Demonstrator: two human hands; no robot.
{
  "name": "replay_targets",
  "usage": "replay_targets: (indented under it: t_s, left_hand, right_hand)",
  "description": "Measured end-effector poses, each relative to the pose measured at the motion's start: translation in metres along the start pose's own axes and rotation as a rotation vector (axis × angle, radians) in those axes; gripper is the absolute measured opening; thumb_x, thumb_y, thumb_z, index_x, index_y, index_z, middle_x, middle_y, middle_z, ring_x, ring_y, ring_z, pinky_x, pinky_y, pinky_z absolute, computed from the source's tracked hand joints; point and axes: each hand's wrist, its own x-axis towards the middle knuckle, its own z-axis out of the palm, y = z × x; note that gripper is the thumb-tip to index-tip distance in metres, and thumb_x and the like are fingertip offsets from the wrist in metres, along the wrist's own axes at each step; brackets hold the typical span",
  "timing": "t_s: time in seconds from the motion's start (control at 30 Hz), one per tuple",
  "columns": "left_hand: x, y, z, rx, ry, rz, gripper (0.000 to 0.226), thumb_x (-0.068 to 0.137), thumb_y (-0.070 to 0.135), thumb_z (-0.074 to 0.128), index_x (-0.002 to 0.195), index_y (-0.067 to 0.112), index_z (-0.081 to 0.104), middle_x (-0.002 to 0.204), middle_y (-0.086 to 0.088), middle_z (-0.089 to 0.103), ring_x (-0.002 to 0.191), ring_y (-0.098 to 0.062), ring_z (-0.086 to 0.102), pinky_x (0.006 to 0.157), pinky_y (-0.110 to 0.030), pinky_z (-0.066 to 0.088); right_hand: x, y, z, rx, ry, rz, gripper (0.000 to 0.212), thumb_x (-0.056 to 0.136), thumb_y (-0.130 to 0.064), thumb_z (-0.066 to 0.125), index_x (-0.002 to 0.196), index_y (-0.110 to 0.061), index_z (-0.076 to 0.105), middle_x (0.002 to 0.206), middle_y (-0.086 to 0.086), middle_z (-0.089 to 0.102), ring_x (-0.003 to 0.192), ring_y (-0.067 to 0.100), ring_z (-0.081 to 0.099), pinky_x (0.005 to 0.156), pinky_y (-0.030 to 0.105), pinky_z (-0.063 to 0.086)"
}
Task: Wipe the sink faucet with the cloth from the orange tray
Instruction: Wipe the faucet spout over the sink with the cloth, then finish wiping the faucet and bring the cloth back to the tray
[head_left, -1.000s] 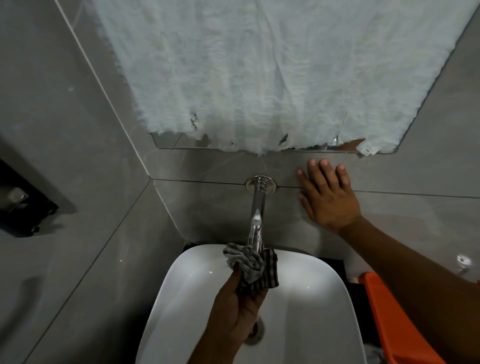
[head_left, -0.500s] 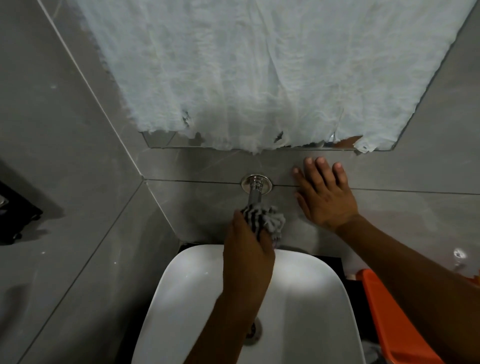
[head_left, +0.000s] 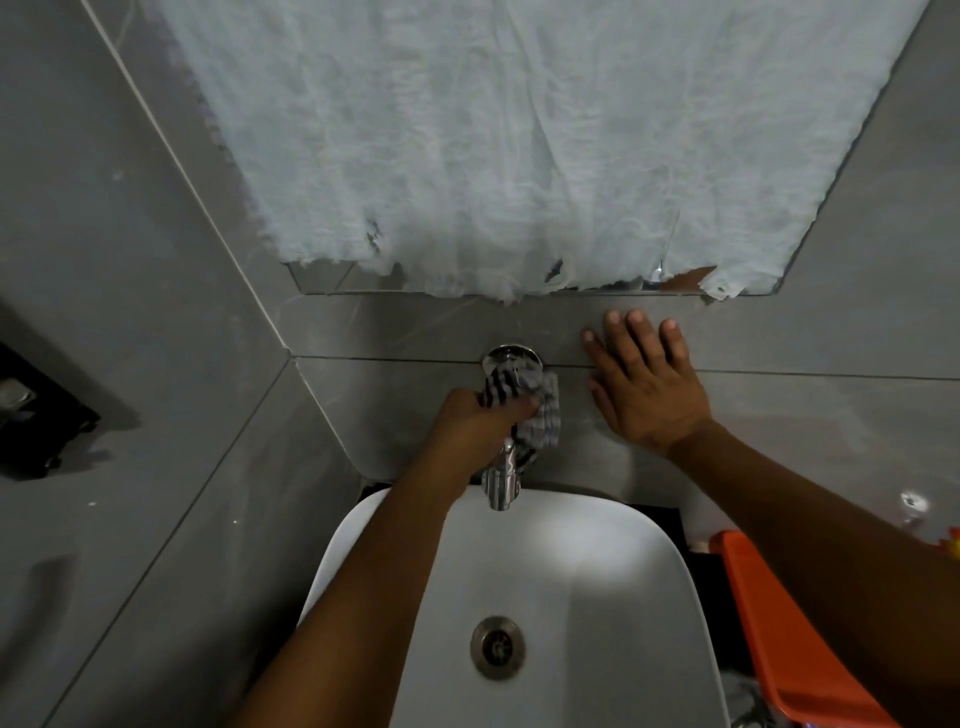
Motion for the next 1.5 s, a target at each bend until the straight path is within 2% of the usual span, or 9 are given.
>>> replay_targets:
  t_s: [0.13,0.3,0.4,0.53,0.77,0.9,1.17,1.3,1.5]
  left_hand:
    - [-0.040,-0.038,-0.010,0.096,-0.119,0.192,0.013,0.086,0.027,0.072,0.092,0.037,0.066,0.084,0.026,0.076,0.078,0.008,0.070,0.060,-0.008,0.053]
    - [-0.069,-0.088,-0.010,-0.410,-0.236,-0.002,0.033,0.092,0.004,0.060,0.124,0.007,0.064,0.122,-0.019,0.070,0.113,-0.033,0.067,0.099,-0.048,0.054]
    - [-0.071,-0.096,-0.006,-0.706,-0.315,-0.106,0.044,0.083,0.015,0.061,0.125,0.005,0.064,0.126,-0.022,0.065,0.117,-0.036,0.062,0.101,-0.047,0.051]
    - [-0.081,-0.106,0.004,-0.896,-0.317,-0.275,0.066,0.077,0.049,0.066,0.129,0.009,0.064,0.133,-0.018,0.064,0.125,-0.036,0.057,0.111,-0.048,0.039]
    - [-0.079,-0.113,0.043,-0.862,-0.136,-0.409,0.063,0.071,0.073,0.060,0.106,0.022,0.071,0.117,-0.004,0.071,0.118,-0.024,0.061,0.089,-0.041,0.046]
    - [-0.080,-0.121,0.077,-0.882,-0.307,-0.487,0.085,0.061,0.080,0.066,0.118,0.017,0.073,0.122,-0.013,0.072,0.111,-0.032,0.069,0.086,-0.043,0.055]
    - [-0.044,-0.110,0.235,-0.011,-0.522,-0.283,0.049,0.069,0.002,0.074,0.117,0.006,0.066,0.108,-0.017,0.074,0.098,-0.032,0.072,0.083,-0.046,0.061]
    - [0.019,-0.118,0.341,0.653,-0.514,0.073,0.052,0.072,0.012,0.070,0.123,0.007,0.060,0.123,-0.017,0.067,0.112,-0.032,0.063,0.094,-0.038,0.054]
    - [0.077,-0.198,0.444,1.246,-0.604,0.272,0.035,0.087,0.032,0.058,0.113,0.010,0.062,0.126,-0.018,0.065,0.113,-0.038,0.062,0.096,-0.047,0.052]
  right_hand:
    - [0.001,-0.003,-0.006,0.005,-0.034,0.025,0.068,0.096,-0.041,0.052,0.155,-0.017,0.029,0.163,0.011,0.018,0.154,0.026,-0.007,0.123,0.047,0.000]
    - [0.013,-0.027,-0.042,0.152,-0.197,0.190,0.071,0.087,-0.025,0.065,0.150,-0.009,0.036,0.160,0.021,0.025,0.152,0.036,0.003,0.122,0.055,0.005]
    - [0.006,-0.076,-0.081,0.457,-0.600,0.491,0.057,0.089,-0.030,0.061,0.142,-0.014,0.045,0.156,0.020,0.034,0.144,0.035,0.030,0.121,0.054,0.027]
    - [-0.004,-0.125,-0.139,1.361,-1.119,1.364,0.045,0.096,-0.059,0.046,0.104,-0.023,0.072,0.102,0.006,0.077,0.090,0.024,0.074,0.073,0.042,0.063]
    - [-0.036,-0.094,-0.170,1.526,-0.995,1.445,0.034,0.084,-0.033,0.077,0.115,-0.022,0.067,0.111,0.005,0.071,0.093,0.025,0.074,0.065,0.041,0.065]
    - [-0.077,-0.066,-0.189,1.455,-0.894,1.542,0.022,0.087,-0.008,0.073,0.097,-0.027,0.067,0.107,0.009,0.068,0.088,0.025,0.073,0.057,0.037,0.064]
    - [-0.212,0.004,-0.220,1.338,-0.395,2.179,0.023,0.094,-0.003,0.063,0.116,-0.005,0.064,0.110,0.016,0.072,0.092,0.031,0.073,0.058,0.036,0.063]
    - [-0.271,0.017,-0.195,1.119,-0.299,2.402,0.017,0.095,-0.001,0.060,0.110,-0.003,0.065,0.104,0.019,0.072,0.092,0.037,0.071,0.070,0.040,0.062]
    - [-0.345,0.025,-0.118,0.982,-0.581,2.445,0.026,0.095,-0.002,0.057,0.120,0.003,0.064,0.123,0.025,0.065,0.102,0.035,0.063,0.077,0.035,0.048]
